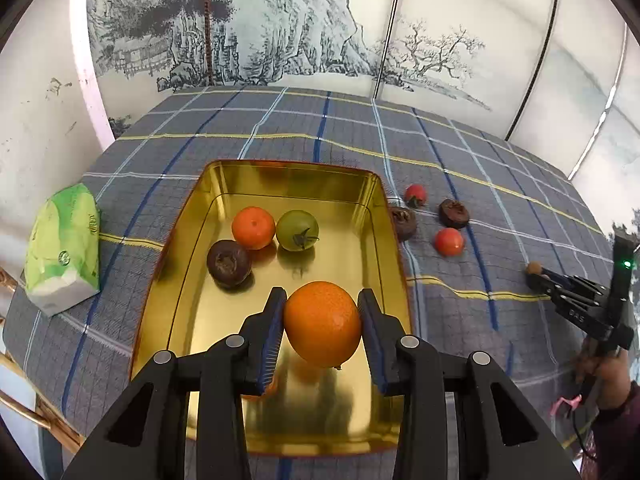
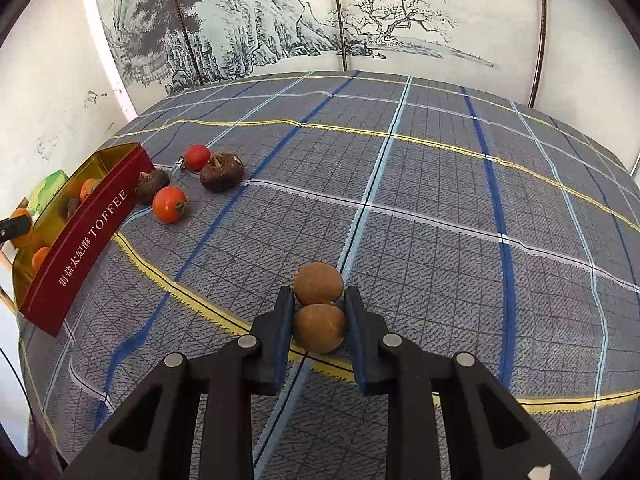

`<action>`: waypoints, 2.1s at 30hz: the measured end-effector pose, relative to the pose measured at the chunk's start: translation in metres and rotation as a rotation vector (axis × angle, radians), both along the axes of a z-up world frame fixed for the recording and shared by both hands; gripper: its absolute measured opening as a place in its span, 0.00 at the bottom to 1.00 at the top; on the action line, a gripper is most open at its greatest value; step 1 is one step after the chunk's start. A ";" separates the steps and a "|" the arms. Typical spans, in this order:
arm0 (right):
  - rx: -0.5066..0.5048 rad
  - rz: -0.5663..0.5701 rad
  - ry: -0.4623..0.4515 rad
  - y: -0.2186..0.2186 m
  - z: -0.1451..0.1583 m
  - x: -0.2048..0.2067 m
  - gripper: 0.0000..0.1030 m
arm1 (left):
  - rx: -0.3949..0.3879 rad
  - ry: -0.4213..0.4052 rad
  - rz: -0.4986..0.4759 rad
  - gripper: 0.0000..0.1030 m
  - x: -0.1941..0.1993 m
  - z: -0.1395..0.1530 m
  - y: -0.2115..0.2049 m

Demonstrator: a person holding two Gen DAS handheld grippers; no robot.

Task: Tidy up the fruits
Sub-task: 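Carry the mandarin into the tray with the left tool while the right tool grasps two small brown fruits, then carry the two small brown fruits over the tray with the right tool and release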

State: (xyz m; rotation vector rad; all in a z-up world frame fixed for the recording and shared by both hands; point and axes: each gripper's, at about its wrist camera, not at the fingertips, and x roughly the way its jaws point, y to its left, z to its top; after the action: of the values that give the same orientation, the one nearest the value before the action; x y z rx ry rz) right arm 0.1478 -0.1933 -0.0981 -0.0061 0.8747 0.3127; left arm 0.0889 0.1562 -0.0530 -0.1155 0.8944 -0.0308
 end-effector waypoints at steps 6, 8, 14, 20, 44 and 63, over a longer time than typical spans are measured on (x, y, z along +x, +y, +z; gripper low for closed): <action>0.001 0.000 0.000 0.000 0.000 0.000 0.23 | 0.008 0.022 0.002 0.37 0.020 -0.013 0.002; 0.002 0.000 0.001 0.000 0.000 0.000 0.23 | 0.024 0.029 0.000 0.37 0.026 -0.017 0.002; 0.001 0.000 0.000 0.000 0.000 0.000 0.23 | 0.038 0.024 -0.005 0.37 0.037 -0.023 -0.002; 0.002 0.000 0.000 0.000 0.000 0.000 0.23 | 0.031 0.009 -0.009 0.37 0.040 -0.020 -0.003; 0.002 -0.009 0.008 0.009 0.000 -0.013 0.23 | 0.194 -0.206 0.112 0.77 -0.053 0.032 0.004; 0.111 0.151 -0.043 0.086 0.067 -0.066 0.23 | 0.137 -0.188 0.194 0.96 -0.092 0.031 0.044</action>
State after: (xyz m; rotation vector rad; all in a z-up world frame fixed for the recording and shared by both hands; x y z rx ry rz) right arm 0.0819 -0.1076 -0.0309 0.0243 0.8151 0.5001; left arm -0.0027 0.2006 -0.0221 -0.0692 0.6923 0.1971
